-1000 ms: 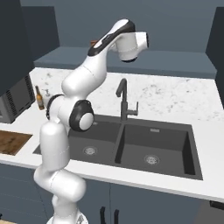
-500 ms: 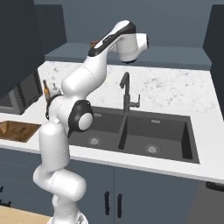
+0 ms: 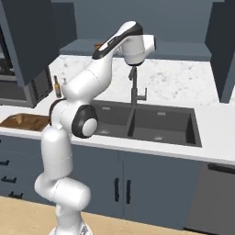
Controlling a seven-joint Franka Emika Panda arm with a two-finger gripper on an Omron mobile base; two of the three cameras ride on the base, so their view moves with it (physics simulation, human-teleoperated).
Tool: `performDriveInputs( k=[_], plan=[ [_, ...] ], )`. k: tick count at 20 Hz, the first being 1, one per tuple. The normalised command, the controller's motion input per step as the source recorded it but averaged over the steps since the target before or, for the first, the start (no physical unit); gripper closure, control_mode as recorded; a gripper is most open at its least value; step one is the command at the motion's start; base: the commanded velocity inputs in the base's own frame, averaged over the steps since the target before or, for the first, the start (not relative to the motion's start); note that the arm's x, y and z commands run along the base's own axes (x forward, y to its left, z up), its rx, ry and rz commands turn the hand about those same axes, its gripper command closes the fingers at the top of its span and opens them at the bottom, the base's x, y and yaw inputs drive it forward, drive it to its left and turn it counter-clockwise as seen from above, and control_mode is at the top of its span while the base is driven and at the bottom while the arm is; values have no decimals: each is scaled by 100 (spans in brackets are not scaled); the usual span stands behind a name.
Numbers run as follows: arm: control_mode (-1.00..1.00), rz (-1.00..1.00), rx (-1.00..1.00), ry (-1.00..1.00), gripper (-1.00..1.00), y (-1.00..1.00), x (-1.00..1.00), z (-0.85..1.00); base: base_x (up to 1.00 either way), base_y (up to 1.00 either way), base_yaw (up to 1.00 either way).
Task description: From the different types of pastries on the counter, select a croissant and place it on the cutting board. Then retrieve a jar of jam from the cabinet and place it alongside the croissant on the cutting board.
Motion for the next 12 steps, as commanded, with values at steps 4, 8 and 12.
performDriveInputs(
  k=[4, 8, 12],
  plan=[
    [100, 0, 0, 0, 100, 0, 0, 0, -77, -24, 0],
    [100, 0, 0, 0, 100, 0, 0, 0, -72, -23, 0],
    [100, 0, 0, 0, 100, 0, 0, 0, -75, -26, 0]
  ],
)
